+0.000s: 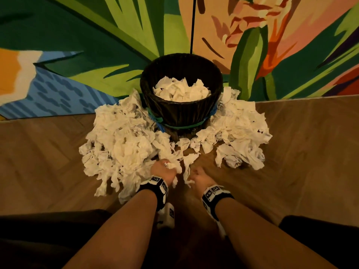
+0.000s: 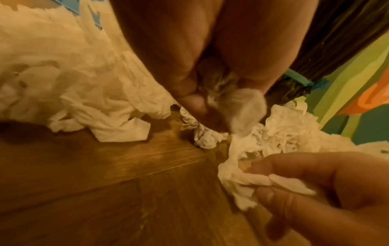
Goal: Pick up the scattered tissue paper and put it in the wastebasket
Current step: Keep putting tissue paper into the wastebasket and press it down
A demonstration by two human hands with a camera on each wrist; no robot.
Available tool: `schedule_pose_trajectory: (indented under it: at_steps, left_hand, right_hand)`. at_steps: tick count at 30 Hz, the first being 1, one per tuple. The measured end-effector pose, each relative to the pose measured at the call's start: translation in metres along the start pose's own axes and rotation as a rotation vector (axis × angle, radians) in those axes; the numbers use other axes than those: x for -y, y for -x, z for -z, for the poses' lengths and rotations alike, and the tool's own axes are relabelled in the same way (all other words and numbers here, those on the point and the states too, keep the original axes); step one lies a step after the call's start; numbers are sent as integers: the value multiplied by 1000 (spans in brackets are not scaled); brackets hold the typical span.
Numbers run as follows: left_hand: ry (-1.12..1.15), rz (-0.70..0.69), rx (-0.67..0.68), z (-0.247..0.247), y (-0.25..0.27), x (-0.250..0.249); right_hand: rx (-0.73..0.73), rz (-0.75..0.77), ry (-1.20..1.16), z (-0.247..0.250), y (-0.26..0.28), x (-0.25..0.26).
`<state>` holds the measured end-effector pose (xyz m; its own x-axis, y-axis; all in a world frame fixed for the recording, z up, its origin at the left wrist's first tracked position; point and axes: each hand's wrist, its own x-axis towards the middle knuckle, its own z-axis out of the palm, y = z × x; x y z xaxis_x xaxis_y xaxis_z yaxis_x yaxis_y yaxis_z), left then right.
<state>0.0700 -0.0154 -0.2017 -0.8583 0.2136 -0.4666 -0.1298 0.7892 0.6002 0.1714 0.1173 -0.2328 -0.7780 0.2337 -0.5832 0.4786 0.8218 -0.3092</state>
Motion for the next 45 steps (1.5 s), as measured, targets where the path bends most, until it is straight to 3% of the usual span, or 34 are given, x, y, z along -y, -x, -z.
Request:
schedule_pose_trajectory:
  at_steps: [3,5,10,14,18,22,26,30,35,40,42,45]
  left_hand:
    - [-9,-6,37,-8,-3,11]
    - [-4,-19,88,-14,-6,18]
    - [-39,-133,215,-23,-7,16]
    - [-91,-213,360,-29,0,3]
    - [-151,-300,383,-35,6,-12]
    - [46,-303,271,-25,14,-44]
    - [258,-416,173,-4,27,-82]
    - [281,-586,23,25,36,-120]
    - [361,-888,-299,78,43,-167]
    - [441,-808,-521,122,13,-197]
    - [283,-706,-501,131,-8,-197]
    - [-2,-601,-443,132,-31,-190]
  right_hand:
    - [112,71,109,-4,1,4]
    - [143,78,53,-6,-2,2]
    - [20,-96,-140,7,9,-8]
    - [-139,-209,-753,25,14,-16]
    - [-370,-247,-1064,53,19,-15]
    - [-357,-195,-1129,60,19,-13]
    - [-297,-99,-1065,75,18,1]
    - [-569,40,-987,128,21,15]
    - [-864,117,-1205,198,41,25]
    - [-1071,148,-1376,259,43,41]
    - [-1031,132,-1332,270,36,49]
    - [-1029,158,-1051,269,19,64]
